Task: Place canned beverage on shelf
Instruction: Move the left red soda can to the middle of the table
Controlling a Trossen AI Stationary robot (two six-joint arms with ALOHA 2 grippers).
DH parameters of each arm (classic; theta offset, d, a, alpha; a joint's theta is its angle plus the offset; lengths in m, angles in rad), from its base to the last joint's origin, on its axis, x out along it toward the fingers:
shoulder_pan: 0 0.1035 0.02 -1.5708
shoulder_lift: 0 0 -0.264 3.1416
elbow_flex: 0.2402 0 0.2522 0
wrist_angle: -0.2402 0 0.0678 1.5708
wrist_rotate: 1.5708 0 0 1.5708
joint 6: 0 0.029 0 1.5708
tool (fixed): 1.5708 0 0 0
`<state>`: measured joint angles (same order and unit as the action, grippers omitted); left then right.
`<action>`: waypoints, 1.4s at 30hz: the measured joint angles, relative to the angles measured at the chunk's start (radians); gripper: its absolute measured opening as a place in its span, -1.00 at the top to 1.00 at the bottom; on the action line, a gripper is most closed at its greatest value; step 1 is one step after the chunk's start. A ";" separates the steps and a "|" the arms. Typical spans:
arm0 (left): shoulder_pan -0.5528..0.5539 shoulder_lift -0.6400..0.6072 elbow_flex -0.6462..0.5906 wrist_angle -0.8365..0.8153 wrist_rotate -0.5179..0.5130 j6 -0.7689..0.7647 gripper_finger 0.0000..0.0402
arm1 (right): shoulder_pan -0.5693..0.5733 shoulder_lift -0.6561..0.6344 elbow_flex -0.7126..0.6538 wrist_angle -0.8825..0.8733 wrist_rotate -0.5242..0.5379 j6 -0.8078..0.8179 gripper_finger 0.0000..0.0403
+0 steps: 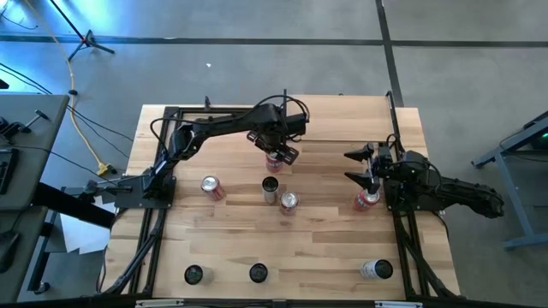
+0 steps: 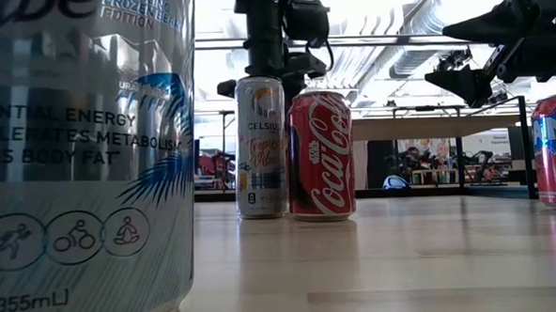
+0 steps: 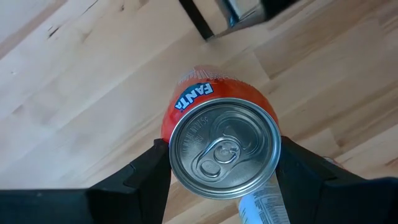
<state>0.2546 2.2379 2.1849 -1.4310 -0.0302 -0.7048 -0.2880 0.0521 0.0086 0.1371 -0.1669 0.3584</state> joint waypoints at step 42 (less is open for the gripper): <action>-0.056 0.005 0.003 0.000 0.019 -0.009 -0.13 | 0.000 0.000 0.000 -0.041 0.000 0.000 -0.98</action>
<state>0.1989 2.2433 2.1883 -1.4315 -0.0116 -0.7136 -0.2880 0.0521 0.0086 0.0958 -0.1669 0.3582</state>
